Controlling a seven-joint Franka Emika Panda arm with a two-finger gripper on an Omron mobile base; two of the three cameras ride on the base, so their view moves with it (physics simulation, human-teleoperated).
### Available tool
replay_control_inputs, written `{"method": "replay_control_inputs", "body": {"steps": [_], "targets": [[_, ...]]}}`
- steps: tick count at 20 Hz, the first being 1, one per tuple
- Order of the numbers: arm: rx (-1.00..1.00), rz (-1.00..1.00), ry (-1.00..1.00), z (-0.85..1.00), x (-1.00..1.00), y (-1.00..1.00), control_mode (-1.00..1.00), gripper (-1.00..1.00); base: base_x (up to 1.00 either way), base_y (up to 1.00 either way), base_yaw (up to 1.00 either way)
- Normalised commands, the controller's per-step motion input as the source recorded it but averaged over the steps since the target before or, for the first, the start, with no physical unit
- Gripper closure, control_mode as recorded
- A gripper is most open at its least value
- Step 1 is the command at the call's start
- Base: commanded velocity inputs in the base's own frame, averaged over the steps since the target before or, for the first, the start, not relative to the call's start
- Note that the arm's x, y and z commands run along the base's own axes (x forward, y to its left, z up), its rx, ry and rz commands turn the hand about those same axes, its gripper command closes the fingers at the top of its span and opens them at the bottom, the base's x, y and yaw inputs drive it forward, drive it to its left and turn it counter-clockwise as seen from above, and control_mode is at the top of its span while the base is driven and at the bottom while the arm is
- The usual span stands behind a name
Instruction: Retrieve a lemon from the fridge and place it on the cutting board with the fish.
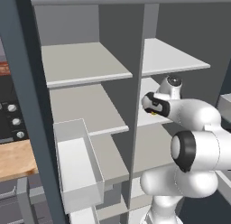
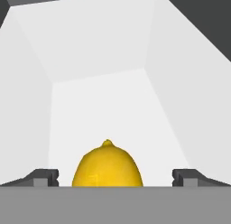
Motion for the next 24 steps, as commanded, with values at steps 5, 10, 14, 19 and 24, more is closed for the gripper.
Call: {"method": "replay_control_inputs", "body": {"steps": [5, 10, 14, 19, 24], "targets": [[0.0, 0.0, 0.0, -0.14, 0.0, 0.0, -1.0, -1.0, 0.0, 0.0, 0.0], [0.0, 0.0, 0.0, 0.0, 0.0, 0.0, -1.0, -1.0, 0.0, 0.0, 0.0], [0.0, 0.0, 0.0, 0.0, 0.0, 0.0, -1.0, -1.0, 0.0, 0.0, 0.0], [0.0, 0.0, 0.01, -0.01, 0.0, 0.04, -1.0, -1.0, 0.0, 0.0, 0.0], [0.0, 0.0, 0.04, -0.04, 0.0, 0.12, -1.0, -1.0, 0.0, 0.0, 0.0]]}}
